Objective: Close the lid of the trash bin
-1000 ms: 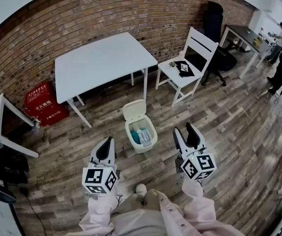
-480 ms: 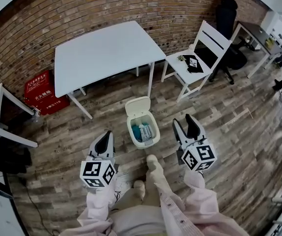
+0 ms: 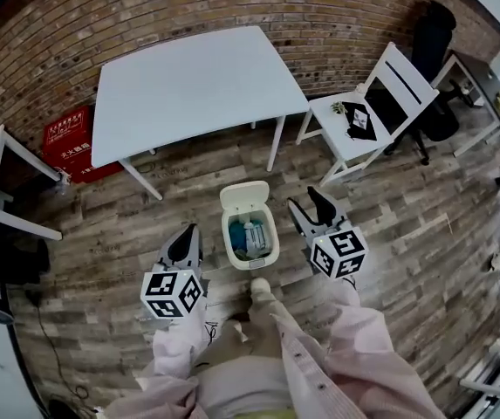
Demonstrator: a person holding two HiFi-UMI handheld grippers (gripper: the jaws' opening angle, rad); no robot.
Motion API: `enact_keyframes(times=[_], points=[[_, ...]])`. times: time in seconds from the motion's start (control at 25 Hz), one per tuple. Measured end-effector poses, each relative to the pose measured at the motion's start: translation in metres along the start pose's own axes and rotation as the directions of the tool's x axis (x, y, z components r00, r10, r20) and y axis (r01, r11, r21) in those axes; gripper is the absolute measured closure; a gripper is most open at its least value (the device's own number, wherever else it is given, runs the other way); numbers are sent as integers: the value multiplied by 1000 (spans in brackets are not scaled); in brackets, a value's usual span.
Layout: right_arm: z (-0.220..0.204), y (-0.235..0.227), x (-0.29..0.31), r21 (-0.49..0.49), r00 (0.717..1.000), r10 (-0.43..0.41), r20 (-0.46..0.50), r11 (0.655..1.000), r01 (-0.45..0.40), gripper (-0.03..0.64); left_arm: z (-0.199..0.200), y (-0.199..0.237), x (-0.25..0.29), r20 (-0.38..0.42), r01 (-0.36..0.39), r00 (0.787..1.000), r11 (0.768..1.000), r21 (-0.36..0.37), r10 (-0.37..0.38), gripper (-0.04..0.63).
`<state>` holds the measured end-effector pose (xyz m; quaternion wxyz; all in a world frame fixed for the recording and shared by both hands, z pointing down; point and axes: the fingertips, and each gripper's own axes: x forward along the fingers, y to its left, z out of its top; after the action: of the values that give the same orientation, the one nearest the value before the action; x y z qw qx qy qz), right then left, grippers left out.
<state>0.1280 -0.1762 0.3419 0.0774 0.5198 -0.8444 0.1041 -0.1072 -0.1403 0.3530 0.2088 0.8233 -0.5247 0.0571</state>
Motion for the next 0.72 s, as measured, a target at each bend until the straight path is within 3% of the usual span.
enact_keyframes(times=[0.36,0.72], points=[[-39,-16,78,-10,974,170,-150,985,-173,405,-23,21,52,-74,-103,992,992,-71,98,601],[-95,-24,145,-44,886,330,-326,931,-363,407,-59,49,92,-152,-201,972,972,-123,182,601]])
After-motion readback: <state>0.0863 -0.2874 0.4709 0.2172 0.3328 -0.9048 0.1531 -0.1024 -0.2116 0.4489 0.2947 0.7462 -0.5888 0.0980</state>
